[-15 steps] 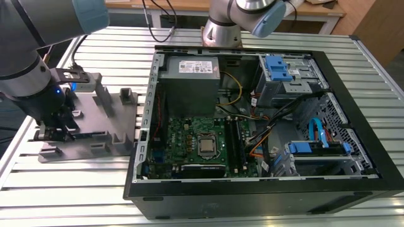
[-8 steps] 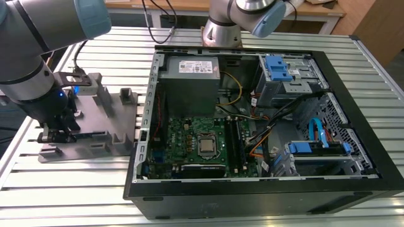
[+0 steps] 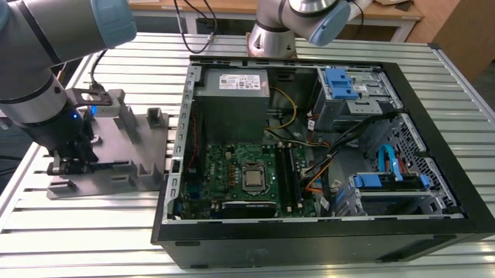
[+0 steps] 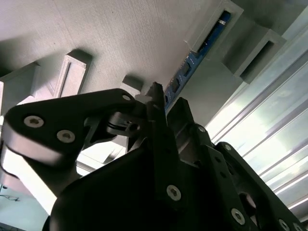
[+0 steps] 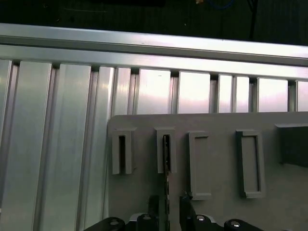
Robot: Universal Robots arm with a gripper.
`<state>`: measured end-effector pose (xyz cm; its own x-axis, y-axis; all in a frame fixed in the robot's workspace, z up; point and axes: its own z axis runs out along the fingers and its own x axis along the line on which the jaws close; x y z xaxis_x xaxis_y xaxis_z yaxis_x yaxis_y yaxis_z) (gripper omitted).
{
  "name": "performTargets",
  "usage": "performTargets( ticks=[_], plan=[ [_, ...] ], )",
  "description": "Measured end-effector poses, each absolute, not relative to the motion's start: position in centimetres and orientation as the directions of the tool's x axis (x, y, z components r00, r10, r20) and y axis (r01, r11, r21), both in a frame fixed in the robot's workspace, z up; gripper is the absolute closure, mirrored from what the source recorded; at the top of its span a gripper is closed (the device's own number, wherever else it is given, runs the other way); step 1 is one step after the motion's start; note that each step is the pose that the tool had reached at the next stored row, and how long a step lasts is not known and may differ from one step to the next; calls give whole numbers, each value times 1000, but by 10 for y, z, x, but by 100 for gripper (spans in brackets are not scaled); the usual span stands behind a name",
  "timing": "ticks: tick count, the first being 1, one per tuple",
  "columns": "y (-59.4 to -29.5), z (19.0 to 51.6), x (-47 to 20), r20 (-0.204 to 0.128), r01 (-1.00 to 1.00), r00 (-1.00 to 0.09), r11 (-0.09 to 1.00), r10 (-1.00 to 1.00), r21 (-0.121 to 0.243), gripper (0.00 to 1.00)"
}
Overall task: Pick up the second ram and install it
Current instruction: 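Pick up the second ram and move it above second insertion slot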
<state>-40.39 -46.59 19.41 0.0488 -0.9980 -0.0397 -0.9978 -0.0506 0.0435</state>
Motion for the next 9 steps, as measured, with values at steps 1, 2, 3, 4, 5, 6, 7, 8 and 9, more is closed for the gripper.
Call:
performTargets(
  ticks=[1,2,3,4,5,6,7,8,9],
  plan=[
    [-466,194,-404,-40,-998,49,-51,-998,44,69],
    [-466,194,-404,-40,-998,49,-51,-998,44,81],
    [-466,194,-404,-40,-998,49,-51,-998,44,81],
    [-466,194,-404,-40,-998,49,-51,-998,44,87],
    [-466,194,-404,-40,-998,49,-51,-998,44,87],
    [-466,194,-404,-40,-998,49,-51,-998,44,89],
    [-466,194,-404,-40,-998,49,-51,-998,44,89],
    [-466,194,-404,-40,-998,49,-51,-998,44,89],
    [-466,194,-404,-40,-998,49,-51,-998,44,89]
  ],
)
